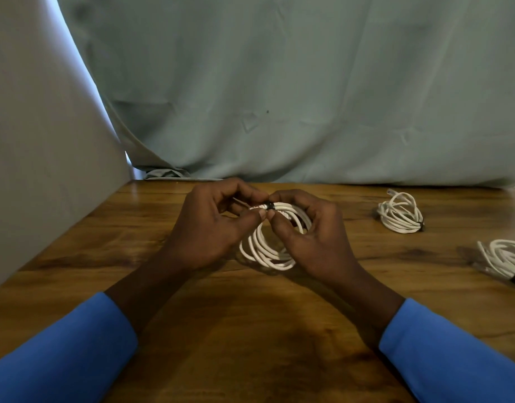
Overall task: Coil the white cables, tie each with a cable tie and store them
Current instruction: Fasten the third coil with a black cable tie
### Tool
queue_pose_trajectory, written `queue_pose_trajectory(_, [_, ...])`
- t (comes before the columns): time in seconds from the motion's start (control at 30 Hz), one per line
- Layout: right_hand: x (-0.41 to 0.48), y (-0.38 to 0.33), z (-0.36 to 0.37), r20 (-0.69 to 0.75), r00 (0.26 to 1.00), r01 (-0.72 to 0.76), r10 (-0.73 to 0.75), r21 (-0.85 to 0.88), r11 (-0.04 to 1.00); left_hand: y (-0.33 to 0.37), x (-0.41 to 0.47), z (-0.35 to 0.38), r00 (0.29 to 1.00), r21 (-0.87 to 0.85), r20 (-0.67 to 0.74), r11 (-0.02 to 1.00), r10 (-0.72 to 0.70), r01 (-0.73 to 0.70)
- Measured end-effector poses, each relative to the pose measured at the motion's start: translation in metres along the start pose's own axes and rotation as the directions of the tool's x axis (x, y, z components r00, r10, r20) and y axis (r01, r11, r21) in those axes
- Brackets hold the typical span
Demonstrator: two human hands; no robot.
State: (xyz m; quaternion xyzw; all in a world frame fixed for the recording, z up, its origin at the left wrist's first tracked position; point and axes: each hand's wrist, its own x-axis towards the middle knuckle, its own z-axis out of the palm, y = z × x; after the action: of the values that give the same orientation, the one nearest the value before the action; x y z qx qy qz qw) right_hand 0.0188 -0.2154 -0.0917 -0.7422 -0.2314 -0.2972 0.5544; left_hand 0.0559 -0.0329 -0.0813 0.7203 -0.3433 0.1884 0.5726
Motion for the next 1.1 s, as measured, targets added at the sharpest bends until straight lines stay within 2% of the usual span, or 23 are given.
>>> queue_pose_trajectory(0.2, [-0.001, -0.001, 0.005, -0.069, 0.996, -0.048, 0.056, 0.115, 0.992, 0.003, -0.002, 0.003, 1.000, 0.020, -0.016, 1.000, 0.013, -0.012])
queue_pose_trajectory(0.37, [0.001, 0.000, 0.008, -0.129, 0.991, 0.030, -0.037, -0.056, 0.998, 0.010, -0.005, 0.010, 0.997, 0.000, -0.059, 0.998, 0.057, -0.057])
queue_pose_trajectory(0.43, [0.001, 0.000, 0.007, -0.121, 0.991, 0.052, -0.063, -0.094, 0.994, 0.011, -0.005, 0.011, 0.996, -0.003, -0.070, 0.999, 0.054, -0.054])
queue_pose_trajectory(0.57, [0.002, 0.002, -0.002, -0.008, 1.000, 0.001, 0.000, 0.034, 0.999, 0.008, -0.005, 0.008, 0.997, 0.005, -0.080, 1.000, -0.016, 0.016])
queue_pose_trajectory(0.67, [0.004, 0.008, -0.006, 0.044, 0.999, -0.026, 0.025, 0.020, 0.999, 0.008, -0.007, 0.005, 0.997, 0.115, -0.065, 0.993, 0.035, -0.027])
queue_pose_trajectory(0.73, [0.005, 0.009, -0.005, 0.031, 0.999, -0.025, 0.025, -0.021, 0.999, 0.010, -0.007, 0.003, 0.990, 0.246, -0.056, 0.962, 0.131, -0.114])
queue_pose_trajectory(0.8, [0.005, 0.010, -0.004, -0.040, 0.999, 0.022, -0.028, -0.141, 0.990, 0.012, -0.007, 0.002, 0.962, 0.451, -0.089, 0.872, 0.259, -0.193])
queue_pose_trajectory(0.87, [0.005, 0.010, -0.002, -0.128, 0.985, 0.078, -0.115, -0.264, 0.961, 0.017, -0.007, 0.004, 0.930, 0.539, -0.158, 0.819, 0.330, -0.199])
queue_pose_trajectory(0.93, [0.005, 0.010, -0.001, -0.180, 0.970, 0.105, -0.165, -0.304, 0.947, 0.020, -0.010, 0.010, 0.940, 0.452, -0.191, 0.875, 0.284, -0.173])
queue_pose_trajectory(1.0, [0.005, 0.010, 0.000, -0.208, 0.961, 0.109, -0.183, -0.323, 0.940, 0.019, -0.013, 0.021, 0.962, 0.323, -0.208, 0.941, 0.176, -0.102])
queue_pose_trajectory(1.1, [0.003, 0.008, 0.001, -0.214, 0.946, 0.146, -0.242, -0.387, 0.911, 0.016, -0.012, 0.032, 0.953, 0.148, -0.304, 0.989, 0.022, 0.024])
